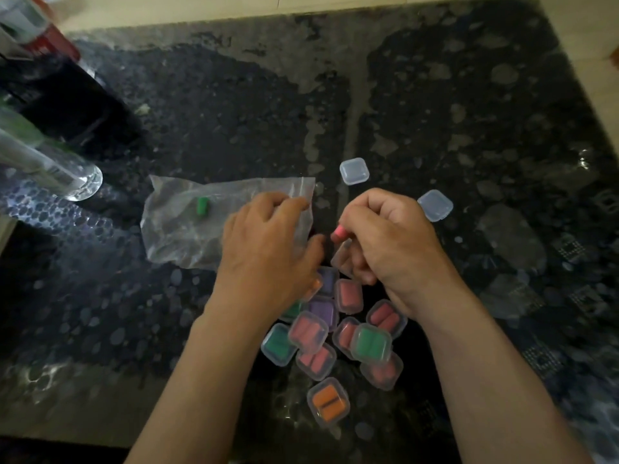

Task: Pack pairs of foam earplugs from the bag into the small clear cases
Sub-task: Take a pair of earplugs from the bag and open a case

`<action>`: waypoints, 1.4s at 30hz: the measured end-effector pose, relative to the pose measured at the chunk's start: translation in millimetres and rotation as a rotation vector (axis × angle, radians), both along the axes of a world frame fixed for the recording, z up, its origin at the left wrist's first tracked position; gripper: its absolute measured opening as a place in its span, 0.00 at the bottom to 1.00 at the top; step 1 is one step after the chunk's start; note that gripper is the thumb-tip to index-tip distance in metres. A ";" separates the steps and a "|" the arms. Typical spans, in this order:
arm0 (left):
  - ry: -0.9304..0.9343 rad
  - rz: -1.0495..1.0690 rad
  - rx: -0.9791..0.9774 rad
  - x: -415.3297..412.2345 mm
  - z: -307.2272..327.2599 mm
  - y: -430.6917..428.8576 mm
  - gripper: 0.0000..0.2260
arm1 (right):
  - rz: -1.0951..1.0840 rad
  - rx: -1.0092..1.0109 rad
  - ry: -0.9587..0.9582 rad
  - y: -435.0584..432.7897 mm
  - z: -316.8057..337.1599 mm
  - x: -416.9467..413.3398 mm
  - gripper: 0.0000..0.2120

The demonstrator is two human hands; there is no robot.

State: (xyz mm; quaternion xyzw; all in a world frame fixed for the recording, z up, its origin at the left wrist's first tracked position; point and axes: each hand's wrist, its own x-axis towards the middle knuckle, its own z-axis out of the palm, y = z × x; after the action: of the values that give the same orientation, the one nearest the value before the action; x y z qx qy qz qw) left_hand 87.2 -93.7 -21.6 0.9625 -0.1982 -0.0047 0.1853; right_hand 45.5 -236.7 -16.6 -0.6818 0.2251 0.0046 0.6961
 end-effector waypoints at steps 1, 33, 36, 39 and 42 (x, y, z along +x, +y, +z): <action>0.008 0.043 0.041 -0.1 1.3 -0.8 0.19 | -0.006 0.009 -0.005 -0.3 0.2 0.3 0.09; 0.081 -0.177 -0.152 1.1 11.1 -103.9 0.17 | -0.674 0.013 0.096 -57.7 2.4 -8.8 0.08; 0.142 -0.262 0.000 16.9 12.1 -130.8 0.22 | -0.759 0.096 0.081 -72.0 6.0 -14.0 0.08; 0.204 -0.295 0.172 25.9 8.3 -153.7 0.22 | -0.789 0.122 0.078 -82.2 6.4 -17.2 0.06; 0.246 -0.351 0.283 27.1 3.0 -163.7 0.20 | -0.788 0.151 0.081 -86.9 6.8 -18.0 0.06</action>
State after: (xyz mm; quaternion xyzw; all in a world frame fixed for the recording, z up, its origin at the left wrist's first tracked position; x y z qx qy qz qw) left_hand 114.4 -257.4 -18.6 0.9219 -0.3357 -0.1812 0.0680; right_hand 27.4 -323.6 -9.7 -0.4894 0.4955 -0.2195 0.6832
